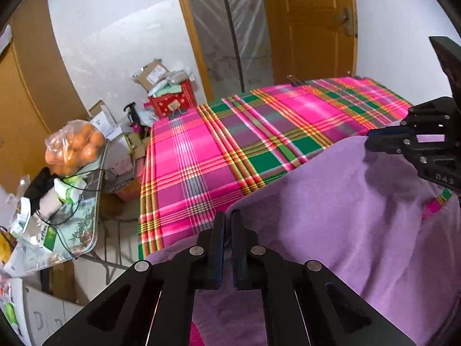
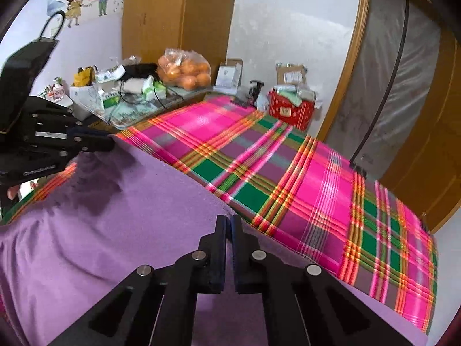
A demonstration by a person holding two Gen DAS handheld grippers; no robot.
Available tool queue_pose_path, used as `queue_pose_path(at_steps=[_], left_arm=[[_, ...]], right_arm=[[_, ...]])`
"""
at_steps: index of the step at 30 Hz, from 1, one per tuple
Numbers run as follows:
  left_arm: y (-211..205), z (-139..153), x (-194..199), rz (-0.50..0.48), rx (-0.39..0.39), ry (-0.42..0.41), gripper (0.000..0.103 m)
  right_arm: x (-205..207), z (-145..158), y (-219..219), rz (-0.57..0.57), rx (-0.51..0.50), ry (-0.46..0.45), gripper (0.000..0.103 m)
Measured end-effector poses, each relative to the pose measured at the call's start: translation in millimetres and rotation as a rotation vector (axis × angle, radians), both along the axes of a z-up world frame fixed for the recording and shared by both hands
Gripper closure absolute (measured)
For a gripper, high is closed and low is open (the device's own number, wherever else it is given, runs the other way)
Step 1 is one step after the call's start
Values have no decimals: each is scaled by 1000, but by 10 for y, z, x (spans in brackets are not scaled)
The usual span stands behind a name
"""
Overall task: Fold clothes
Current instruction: 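Grasp the garment edge with the right gripper and lift it toward the left gripper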
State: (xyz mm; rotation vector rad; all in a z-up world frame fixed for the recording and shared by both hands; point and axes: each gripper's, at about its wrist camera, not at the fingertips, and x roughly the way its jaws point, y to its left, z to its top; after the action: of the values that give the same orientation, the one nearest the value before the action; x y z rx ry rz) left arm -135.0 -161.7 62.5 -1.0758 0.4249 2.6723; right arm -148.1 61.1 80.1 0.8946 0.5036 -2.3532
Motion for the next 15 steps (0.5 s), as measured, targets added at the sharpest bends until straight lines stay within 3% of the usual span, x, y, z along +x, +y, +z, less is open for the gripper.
queue_pose_path(at_steps=[15], left_arm=[[-13,328,965,40,26,112,99]], right_arm=[[1019,379,137,34,-47,96,100]])
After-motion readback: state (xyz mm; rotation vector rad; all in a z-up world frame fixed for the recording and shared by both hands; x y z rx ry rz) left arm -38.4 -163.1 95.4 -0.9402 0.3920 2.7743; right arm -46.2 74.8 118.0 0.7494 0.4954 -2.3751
